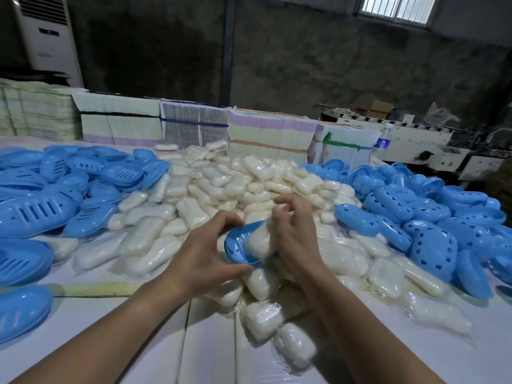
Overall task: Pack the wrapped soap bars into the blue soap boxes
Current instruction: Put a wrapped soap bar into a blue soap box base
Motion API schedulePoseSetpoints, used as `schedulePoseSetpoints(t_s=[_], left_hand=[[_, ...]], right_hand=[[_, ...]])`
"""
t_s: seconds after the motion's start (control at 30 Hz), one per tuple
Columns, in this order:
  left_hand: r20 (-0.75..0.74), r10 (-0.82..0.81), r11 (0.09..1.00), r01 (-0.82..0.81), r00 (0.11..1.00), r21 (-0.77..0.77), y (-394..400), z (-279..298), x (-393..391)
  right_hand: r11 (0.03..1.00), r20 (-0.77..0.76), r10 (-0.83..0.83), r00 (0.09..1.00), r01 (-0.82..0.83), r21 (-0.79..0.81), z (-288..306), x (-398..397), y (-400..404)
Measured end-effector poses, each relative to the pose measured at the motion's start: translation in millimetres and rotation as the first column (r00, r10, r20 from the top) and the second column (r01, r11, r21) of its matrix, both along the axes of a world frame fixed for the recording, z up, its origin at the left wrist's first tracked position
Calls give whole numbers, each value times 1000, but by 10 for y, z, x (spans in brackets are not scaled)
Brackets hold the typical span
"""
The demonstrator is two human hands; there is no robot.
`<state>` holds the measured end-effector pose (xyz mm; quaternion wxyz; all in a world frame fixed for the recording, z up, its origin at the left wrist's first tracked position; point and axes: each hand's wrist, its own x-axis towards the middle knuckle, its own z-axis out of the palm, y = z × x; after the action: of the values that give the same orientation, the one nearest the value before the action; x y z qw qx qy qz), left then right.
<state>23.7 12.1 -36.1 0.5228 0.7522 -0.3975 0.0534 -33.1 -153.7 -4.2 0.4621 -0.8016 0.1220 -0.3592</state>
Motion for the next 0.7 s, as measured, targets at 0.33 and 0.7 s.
schedulePoseSetpoints(t_s=[0.33, 0.7], left_hand=[[-155, -31, 997, 20, 987, -71, 12, -57, 83], [-120, -52, 999, 51, 991, -15, 30, -75, 137]], right_hand=[[896, -388, 227, 893, -348, -276, 135, -316, -264], [879, -442, 141, 886, -318, -356, 181, -291, -217]])
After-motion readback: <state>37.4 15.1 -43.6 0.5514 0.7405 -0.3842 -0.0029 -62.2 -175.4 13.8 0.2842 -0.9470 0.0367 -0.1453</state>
